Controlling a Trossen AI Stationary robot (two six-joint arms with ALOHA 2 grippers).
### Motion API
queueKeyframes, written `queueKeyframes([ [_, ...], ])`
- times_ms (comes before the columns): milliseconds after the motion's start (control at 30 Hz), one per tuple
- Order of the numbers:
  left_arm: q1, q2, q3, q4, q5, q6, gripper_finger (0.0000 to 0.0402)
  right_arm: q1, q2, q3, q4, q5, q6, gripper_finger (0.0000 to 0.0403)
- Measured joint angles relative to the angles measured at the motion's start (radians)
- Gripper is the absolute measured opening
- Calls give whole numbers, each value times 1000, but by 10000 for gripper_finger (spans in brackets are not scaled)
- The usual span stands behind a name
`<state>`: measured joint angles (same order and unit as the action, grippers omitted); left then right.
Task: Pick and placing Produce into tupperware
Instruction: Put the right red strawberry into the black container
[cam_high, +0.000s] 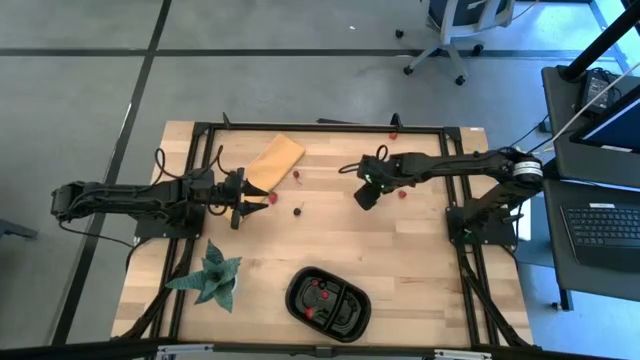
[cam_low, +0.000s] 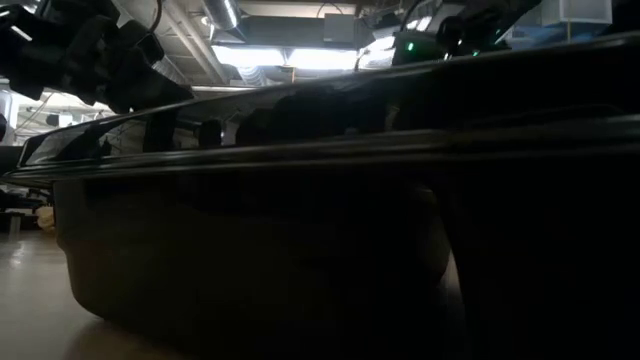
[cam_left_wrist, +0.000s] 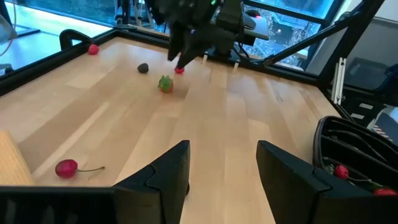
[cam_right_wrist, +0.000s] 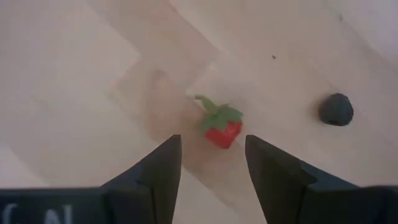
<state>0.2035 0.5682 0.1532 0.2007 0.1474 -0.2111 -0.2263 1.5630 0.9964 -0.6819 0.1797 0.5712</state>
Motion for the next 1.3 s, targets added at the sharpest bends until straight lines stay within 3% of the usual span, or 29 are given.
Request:
queueKeyframes([
  [233,0,0,0,0,0,2,178,-8,81,0,6,0,-56,181],
  [533,0,1,0,-1,0,3,178,-13,94,0,33,2,-84,183],
  [933,0,1,0,-1,-1,3,178,-14,94,0,54,3,-86,287],
  [1300,0,1,0,-1,-1,3,178,-33,114,0,53,11,-70,296],
])
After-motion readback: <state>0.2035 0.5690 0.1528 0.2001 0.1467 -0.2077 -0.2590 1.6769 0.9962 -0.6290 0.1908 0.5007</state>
